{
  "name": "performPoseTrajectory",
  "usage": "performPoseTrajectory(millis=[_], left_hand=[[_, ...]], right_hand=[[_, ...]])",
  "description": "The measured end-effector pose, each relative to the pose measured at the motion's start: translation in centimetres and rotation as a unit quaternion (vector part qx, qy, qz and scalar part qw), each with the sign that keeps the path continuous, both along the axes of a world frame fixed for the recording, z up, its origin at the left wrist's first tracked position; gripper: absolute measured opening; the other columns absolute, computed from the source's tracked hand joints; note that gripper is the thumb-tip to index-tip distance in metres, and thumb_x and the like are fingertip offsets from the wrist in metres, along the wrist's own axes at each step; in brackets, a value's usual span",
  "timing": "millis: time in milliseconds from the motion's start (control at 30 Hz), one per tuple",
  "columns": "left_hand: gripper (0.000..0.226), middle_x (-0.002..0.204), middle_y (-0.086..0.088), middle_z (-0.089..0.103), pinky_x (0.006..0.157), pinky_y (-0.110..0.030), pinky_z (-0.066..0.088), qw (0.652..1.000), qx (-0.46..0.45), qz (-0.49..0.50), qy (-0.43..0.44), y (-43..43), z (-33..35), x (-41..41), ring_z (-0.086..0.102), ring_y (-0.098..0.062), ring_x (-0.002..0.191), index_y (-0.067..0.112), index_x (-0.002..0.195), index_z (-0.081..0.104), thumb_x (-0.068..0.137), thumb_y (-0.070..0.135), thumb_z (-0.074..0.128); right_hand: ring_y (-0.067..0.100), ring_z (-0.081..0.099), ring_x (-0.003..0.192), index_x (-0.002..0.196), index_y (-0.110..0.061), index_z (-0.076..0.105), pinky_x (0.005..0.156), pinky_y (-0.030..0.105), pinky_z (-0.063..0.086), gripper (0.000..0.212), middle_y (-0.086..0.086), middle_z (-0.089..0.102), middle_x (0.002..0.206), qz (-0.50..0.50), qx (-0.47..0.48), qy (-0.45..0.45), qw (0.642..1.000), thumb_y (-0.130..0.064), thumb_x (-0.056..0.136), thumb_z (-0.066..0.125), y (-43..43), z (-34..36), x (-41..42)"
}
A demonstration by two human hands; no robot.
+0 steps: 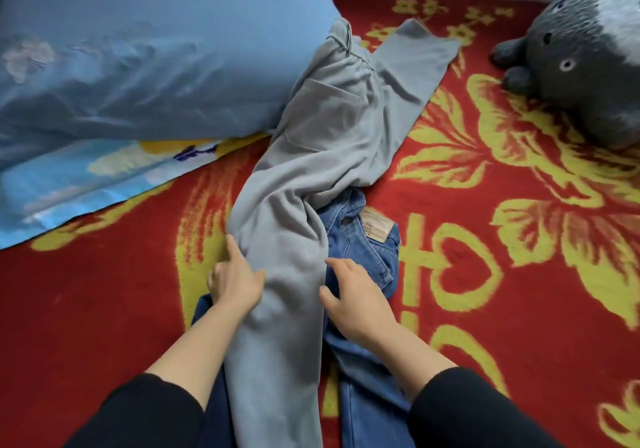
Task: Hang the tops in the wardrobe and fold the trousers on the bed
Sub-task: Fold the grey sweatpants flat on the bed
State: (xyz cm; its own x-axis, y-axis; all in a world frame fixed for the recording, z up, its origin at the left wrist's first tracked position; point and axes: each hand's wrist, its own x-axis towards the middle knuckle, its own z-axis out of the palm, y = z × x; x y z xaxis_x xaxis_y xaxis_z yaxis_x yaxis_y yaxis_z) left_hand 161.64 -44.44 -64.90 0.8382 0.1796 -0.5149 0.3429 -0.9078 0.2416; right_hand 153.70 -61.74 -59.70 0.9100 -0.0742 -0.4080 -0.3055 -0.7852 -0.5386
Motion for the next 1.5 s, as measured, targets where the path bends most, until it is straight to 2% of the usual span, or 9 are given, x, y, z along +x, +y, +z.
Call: performPoseTrajectory(millis=[100,167,333,467,767,933,1133,1300,1500], left_hand=[[0.015,0.101,-0.018,0.067,0.076,-0.035,0.044,0.996,-0.076,-0.056,0.009,0.7,0.7,1.5,0.062,-0.033,0.096,0.015,0.092,0.063,0.081,0.023,0.060],[0.020,0.064,-0.007,0.058,0.059,-0.031,0.036,0.974,-0.210,-0.085,0.026,0.9,2.1,1.3,0.055,-0.021,0.063,0.013,0.057,0.053,0.070,0.029,0.054],[0.030,0.069,0.010,0.043,0.060,-0.018,0.035,0.855,-0.408,-0.297,0.119,0.3,7.3,-3.4,0.044,0.001,0.062,0.020,0.052,0.048,0.078,0.009,0.057],[0.021,0.067,0.003,0.036,0.062,-0.034,0.033,0.787,-0.406,-0.416,0.206,-0.4,7.5,-6.0,0.038,-0.010,0.065,0.010,0.056,0.037,0.071,0.012,0.053],[0.035,0.121,-0.003,0.059,0.087,-0.030,0.046,0.894,-0.424,0.138,0.045,-1.1,6.0,-1.3,0.055,-0.014,0.104,0.014,0.128,0.057,0.094,0.021,0.053],[0.085,0.145,0.005,0.041,0.108,-0.032,0.035,0.905,-0.399,0.146,0.007,-2.8,4.5,-2.4,0.042,-0.012,0.129,0.015,0.146,0.031,0.078,0.047,0.070],[0.114,0.151,-0.012,0.028,0.110,-0.038,0.032,0.962,-0.270,0.008,0.034,-4.5,3.0,-4.7,0.035,-0.029,0.135,0.012,0.150,0.006,0.070,0.046,0.079],[0.097,0.127,-0.013,0.032,0.091,-0.047,0.042,0.917,-0.079,-0.252,-0.299,-6.5,4.1,-6.5,0.036,-0.032,0.112,0.020,0.144,0.022,0.066,0.031,0.078],[0.037,0.092,-0.001,0.060,0.071,-0.034,0.043,0.945,-0.225,-0.234,-0.038,-6.7,4.3,-4.3,0.054,-0.025,0.087,0.025,0.111,0.055,0.077,0.011,0.059]], right_hand=[[0.017,0.043,0.129,0.138,-0.016,0.046,0.104,0.032,0.035,0.046,0.001,0.050,0.138,-0.055,0.031,-0.023,0.998,-0.027,0.093,0.050,-0.2,-0.2,1.5],[0.017,0.047,0.126,0.135,-0.017,0.049,0.104,0.033,0.037,0.044,0.001,0.053,0.135,-0.119,0.066,-0.021,0.990,-0.031,0.093,0.052,-0.4,0.0,2.6],[0.014,0.052,0.119,0.137,-0.016,0.043,0.101,0.031,0.040,0.066,-0.003,0.056,0.131,-0.363,0.291,-0.001,0.885,-0.046,0.083,0.068,-0.4,1.2,6.3],[0.013,0.059,0.093,0.119,-0.017,0.057,0.072,0.020,0.046,0.038,-0.002,0.065,0.108,-0.392,0.294,-0.049,0.871,-0.005,0.083,0.060,-1.1,2.0,6.3],[0.027,0.067,0.080,0.102,-0.004,0.072,0.069,0.029,0.053,0.038,0.016,0.071,0.096,-0.152,0.482,0.316,0.803,0.003,0.069,0.053,-8.0,6.5,-2.5],[0.033,0.063,0.108,0.101,-0.002,0.070,0.094,0.039,0.051,0.050,0.014,0.070,0.106,0.110,0.266,0.515,0.808,-0.007,0.051,0.070,-4.8,3.1,-9.5],[0.010,0.059,0.079,0.104,-0.019,0.071,0.071,0.020,0.050,0.027,-0.013,0.065,0.076,-0.013,0.158,0.320,0.934,-0.009,0.081,0.062,-5.4,0.9,-9.5],[0.012,0.052,0.062,0.118,-0.013,0.060,0.055,0.025,0.039,0.034,0.005,0.065,0.099,-0.219,0.072,0.078,0.970,-0.009,0.087,0.048,-6.9,1.1,-4.5],[0.027,0.050,0.115,0.142,-0.022,0.040,0.093,0.035,0.041,0.060,0.008,0.045,0.132,-0.179,0.002,0.029,0.983,-0.004,0.084,0.043,-6.0,1.5,-2.1]])
